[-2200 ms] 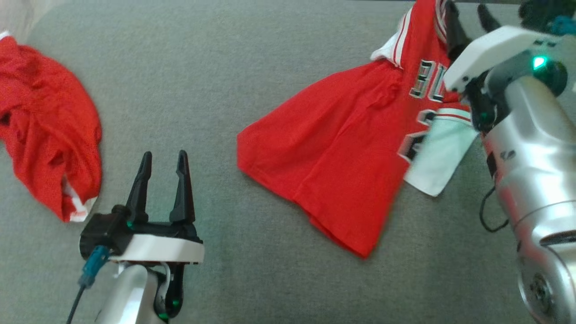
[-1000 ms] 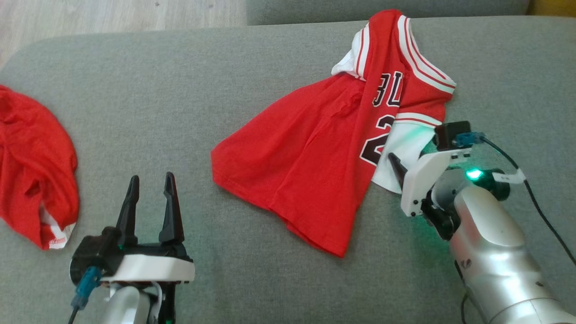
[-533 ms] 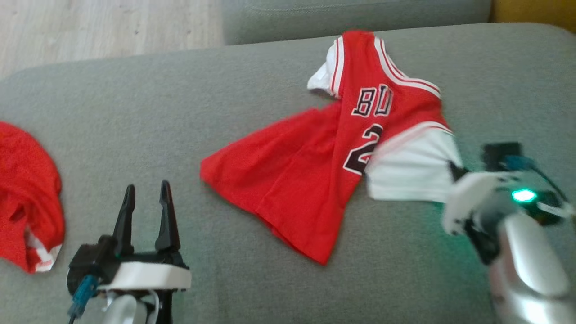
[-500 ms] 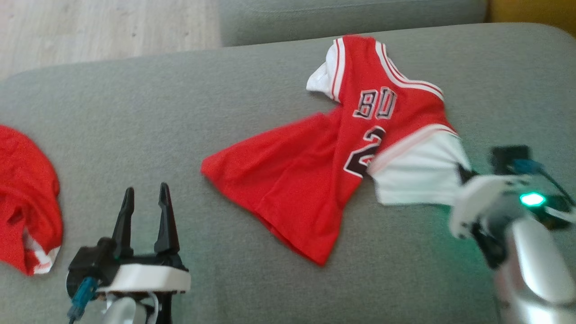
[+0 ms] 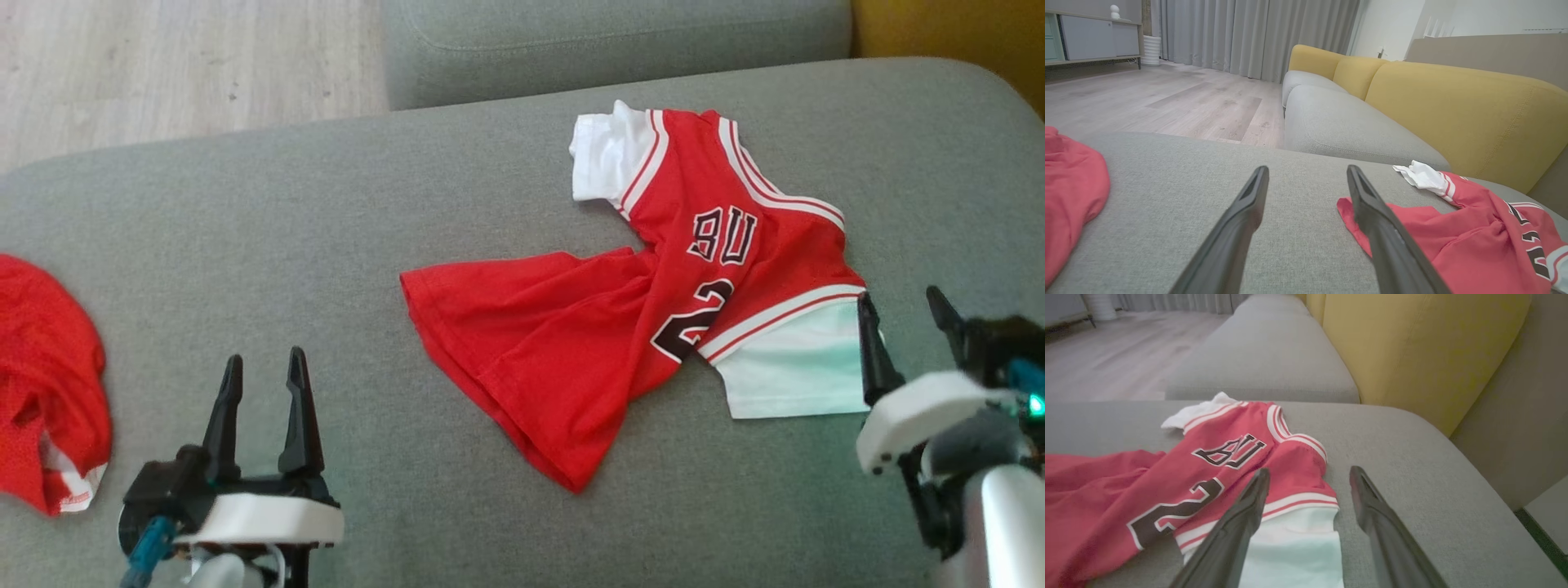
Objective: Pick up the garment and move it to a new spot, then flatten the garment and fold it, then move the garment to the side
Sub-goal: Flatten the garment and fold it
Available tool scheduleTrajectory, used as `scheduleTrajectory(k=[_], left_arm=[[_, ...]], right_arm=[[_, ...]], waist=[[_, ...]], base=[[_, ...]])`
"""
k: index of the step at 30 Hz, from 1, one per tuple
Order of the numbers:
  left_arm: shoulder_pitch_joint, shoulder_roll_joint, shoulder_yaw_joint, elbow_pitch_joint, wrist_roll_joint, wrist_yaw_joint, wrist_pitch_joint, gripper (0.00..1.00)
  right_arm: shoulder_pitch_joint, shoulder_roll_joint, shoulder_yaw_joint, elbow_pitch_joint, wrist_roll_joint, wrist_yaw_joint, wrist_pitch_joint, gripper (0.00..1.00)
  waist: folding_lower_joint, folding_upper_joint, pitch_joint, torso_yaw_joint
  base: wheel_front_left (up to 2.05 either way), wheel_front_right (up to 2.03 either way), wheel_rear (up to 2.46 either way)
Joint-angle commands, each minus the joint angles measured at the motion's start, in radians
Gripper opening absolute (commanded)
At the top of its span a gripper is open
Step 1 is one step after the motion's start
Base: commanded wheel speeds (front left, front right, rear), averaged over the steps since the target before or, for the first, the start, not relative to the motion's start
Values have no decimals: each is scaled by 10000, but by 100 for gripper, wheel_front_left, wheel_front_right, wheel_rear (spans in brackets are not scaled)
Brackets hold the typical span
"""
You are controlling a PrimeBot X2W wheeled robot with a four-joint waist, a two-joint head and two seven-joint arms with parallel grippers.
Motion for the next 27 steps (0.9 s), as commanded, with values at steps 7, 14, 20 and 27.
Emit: scheduleTrajectory(k=[7, 14, 20, 27], left_arm=[[49, 208, 210, -311, 68, 84, -77, 100], [-476, 59, -947, 104, 482, -410, 444, 100], [-1506, -383, -2359, 1227, 346, -841, 1484, 100], [-2141, -619, -2826, 2440, -565, -817, 2664, 100]], right_arm=[[608, 123, 966, -292, 716, 75, -1839, 100], [502, 163, 1459, -163, 1003, 75, -2049, 100], [270, 167, 1799, -81, 1294, 75, -2130, 100], [83, 168, 2159, 106, 1547, 75, -2280, 100]], waist=[[1, 0, -92, 57], [1, 0, 149, -84], [1, 0, 402, -346], [1, 0, 644, -726]], base=[[0, 0, 0], [0, 0, 0], [0, 0, 0], [0, 0, 0]])
